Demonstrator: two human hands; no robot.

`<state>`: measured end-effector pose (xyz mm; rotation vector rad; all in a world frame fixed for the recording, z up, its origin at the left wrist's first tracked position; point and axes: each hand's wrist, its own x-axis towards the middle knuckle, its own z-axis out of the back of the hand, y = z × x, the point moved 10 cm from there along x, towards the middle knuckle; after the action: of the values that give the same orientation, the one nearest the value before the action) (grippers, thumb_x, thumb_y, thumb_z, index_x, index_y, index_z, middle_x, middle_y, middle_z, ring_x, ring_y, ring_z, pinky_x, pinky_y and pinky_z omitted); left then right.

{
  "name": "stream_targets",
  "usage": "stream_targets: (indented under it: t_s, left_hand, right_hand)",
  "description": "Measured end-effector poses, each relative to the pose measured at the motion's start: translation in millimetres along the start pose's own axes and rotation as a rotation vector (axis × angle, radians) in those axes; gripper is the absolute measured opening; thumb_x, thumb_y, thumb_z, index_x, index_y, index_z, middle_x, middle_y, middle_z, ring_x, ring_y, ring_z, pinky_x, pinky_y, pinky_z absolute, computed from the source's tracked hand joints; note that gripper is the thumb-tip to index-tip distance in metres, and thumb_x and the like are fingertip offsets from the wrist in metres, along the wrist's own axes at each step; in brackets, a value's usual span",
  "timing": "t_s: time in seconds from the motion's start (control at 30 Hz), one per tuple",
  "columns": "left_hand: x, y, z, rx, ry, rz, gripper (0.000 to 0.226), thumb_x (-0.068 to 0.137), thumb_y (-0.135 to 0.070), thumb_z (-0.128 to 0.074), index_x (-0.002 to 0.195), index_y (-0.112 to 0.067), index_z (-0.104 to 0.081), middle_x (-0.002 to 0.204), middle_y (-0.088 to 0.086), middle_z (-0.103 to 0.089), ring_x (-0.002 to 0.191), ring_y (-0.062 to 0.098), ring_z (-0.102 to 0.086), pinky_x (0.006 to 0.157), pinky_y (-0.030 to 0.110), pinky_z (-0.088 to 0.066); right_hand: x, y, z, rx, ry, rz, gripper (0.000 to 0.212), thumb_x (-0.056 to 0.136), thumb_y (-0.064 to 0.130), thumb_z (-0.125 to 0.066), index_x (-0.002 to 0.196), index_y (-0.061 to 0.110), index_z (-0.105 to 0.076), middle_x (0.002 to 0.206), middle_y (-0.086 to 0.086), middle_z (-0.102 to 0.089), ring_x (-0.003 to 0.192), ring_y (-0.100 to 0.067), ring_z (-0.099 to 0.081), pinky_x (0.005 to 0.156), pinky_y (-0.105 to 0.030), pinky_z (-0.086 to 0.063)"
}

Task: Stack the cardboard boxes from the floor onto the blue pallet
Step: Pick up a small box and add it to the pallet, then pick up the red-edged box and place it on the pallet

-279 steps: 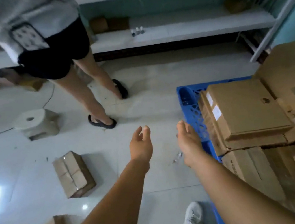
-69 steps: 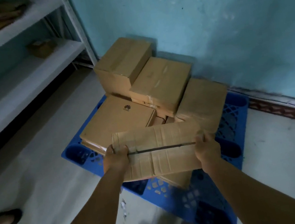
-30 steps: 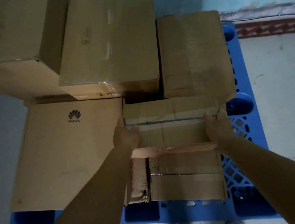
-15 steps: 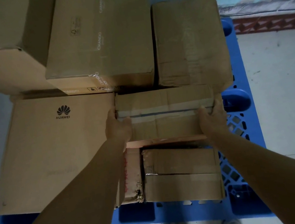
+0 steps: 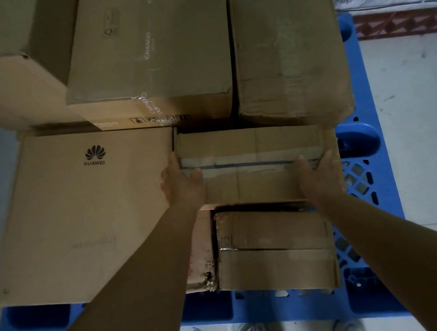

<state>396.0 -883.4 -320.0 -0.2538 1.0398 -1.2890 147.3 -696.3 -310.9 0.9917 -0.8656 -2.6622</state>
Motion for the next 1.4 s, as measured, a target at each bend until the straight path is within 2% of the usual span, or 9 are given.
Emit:
stream_targets:
  t_s: [0.23,0.33,0.47,0.67,0.83,1.1,1.23,1.33,1.4]
  left_hand:
    - [-62,-12,20,-0.116,-0.043,0.075,0.066,0.099,-0.036,-0.047,0.154,-0.021,-0.015,0.159,0.008,-0.02,0.143,0.028,-0.025,0.115,0.048,-0.026]
    - [-96,-16,32,-0.204,-0.096,0.111,0.063,0.099,-0.04,-0.045,0.154,-0.022,-0.018,0.158,0.007,-0.023,0.142,0.028,-0.028,0.114,0.048,-0.029]
    - [-148,-26,55,-0.359,-0.192,0.18,0.058,0.099,-0.04,-0.043,0.151,-0.022,-0.027,0.153,0.004,-0.037,0.132,0.027,-0.043,0.109,0.046,-0.037]
    - [-241,-37,90,-0.563,-0.363,0.253,0.048,0.101,-0.04,-0.04,0.144,-0.019,-0.041,0.129,-0.001,-0.054,0.126,0.024,-0.047,0.105,0.039,-0.038]
    - [-329,-43,112,-0.624,-0.456,0.256,0.051,0.101,-0.045,-0.037,0.145,-0.021,-0.04,0.148,0.003,-0.044,0.134,0.025,-0.041,0.108,0.036,-0.033]
    - [-447,-14,151,-0.812,-0.663,0.325,0.053,0.099,-0.045,-0.04,0.144,-0.018,-0.042,0.143,0.004,-0.05,0.13,0.024,-0.047,0.112,0.041,-0.034]
    - [-508,18,175,-0.894,-0.794,0.333,0.051,0.1,-0.043,-0.039,0.142,-0.014,-0.044,0.136,0.001,-0.053,0.122,0.019,-0.051,0.103,0.032,-0.038]
    - [-557,49,186,-0.934,-0.884,0.358,0.047,0.101,-0.041,-0.037,0.138,-0.013,-0.048,0.133,0.002,-0.056,0.121,0.018,-0.052,0.101,0.031,-0.038]
    - [-591,71,186,-0.959,-0.914,0.387,0.051,0.1,-0.045,-0.037,0.14,-0.015,-0.045,0.139,0.003,-0.053,0.126,0.019,-0.05,0.108,0.036,-0.036]
  right_hand:
    - [-43,26,10,0.024,0.049,0.053,0.074,0.097,0.049,-0.04,0.154,0.015,-0.01,0.159,-0.006,-0.017,0.145,-0.024,-0.018,0.117,-0.045,-0.015]
    - [-65,46,23,0.143,0.089,0.118,0.061,0.097,0.042,-0.042,0.15,0.015,-0.024,0.147,-0.008,-0.038,0.129,-0.026,-0.04,0.108,-0.044,-0.032]
    - [-101,68,44,0.134,0.23,0.161,0.06,0.101,0.045,-0.031,0.153,0.019,-0.018,0.156,-0.007,-0.026,0.14,-0.026,-0.03,0.112,-0.038,-0.023]
    - [-158,93,76,0.008,0.431,0.238,0.059,0.101,0.049,-0.025,0.148,0.014,-0.032,0.15,-0.01,-0.038,0.137,-0.029,-0.035,0.115,-0.045,-0.027]
    - [-222,112,100,0.057,0.573,0.352,0.056,0.1,0.05,-0.026,0.149,0.023,-0.029,0.15,-0.009,-0.037,0.135,-0.03,-0.038,0.111,-0.047,-0.033]
    - [-336,109,106,-0.066,0.725,0.508,0.046,0.103,0.039,-0.023,0.135,0.015,-0.045,0.132,-0.013,-0.052,0.111,-0.023,-0.05,0.098,-0.04,-0.04]
    - [-399,86,92,-0.129,0.845,0.541,0.055,0.101,0.048,-0.025,0.146,0.02,-0.037,0.148,-0.006,-0.041,0.134,-0.026,-0.04,0.109,-0.04,-0.03]
    - [-446,53,79,-0.2,0.921,0.515,0.073,0.084,0.072,-0.027,0.133,0.025,-0.053,0.138,-0.003,-0.054,0.12,-0.028,-0.054,0.103,-0.042,-0.041]
    - [-475,34,76,-0.224,0.94,0.538,0.067,0.089,0.065,-0.029,0.132,0.021,-0.054,0.136,-0.003,-0.055,0.121,-0.028,-0.053,0.104,-0.045,-0.041]
